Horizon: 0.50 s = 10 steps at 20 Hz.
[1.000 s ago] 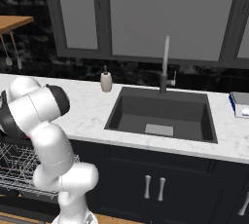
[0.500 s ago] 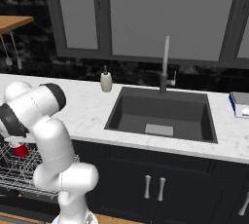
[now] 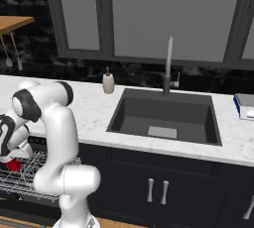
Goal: Pick up the cup and bowl from the counter, place them in the dishwasher, and close the dishwasher door.
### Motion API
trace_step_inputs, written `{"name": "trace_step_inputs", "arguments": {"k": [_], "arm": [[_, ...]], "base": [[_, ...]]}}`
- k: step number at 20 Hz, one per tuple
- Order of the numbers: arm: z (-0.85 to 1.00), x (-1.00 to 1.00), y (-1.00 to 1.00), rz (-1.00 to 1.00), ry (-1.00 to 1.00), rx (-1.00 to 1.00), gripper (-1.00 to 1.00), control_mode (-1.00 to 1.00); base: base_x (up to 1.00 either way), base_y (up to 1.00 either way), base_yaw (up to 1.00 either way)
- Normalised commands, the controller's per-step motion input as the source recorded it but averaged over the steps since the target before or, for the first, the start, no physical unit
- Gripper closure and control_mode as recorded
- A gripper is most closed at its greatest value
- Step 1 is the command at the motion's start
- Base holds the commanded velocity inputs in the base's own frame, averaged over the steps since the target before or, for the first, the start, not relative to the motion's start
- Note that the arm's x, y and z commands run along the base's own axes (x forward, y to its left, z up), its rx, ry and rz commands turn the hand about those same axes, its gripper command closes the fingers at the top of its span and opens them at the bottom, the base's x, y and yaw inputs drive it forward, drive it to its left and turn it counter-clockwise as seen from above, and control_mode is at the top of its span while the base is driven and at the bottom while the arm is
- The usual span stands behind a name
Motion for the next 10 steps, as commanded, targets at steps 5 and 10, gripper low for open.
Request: {"name": "trace_step_inputs", "arguments": {"k": [5,10], "arm": [[-0.14,0.14,0.55,-0.09,0.0,-0.07,1.0,-1.0],[-0.17,0.12,0.34,-0.05,0.0,-0.05,1.0,-1.0]], "base": [[0.0,0.0,0.0],[0.0,0.0,0.0]]}}
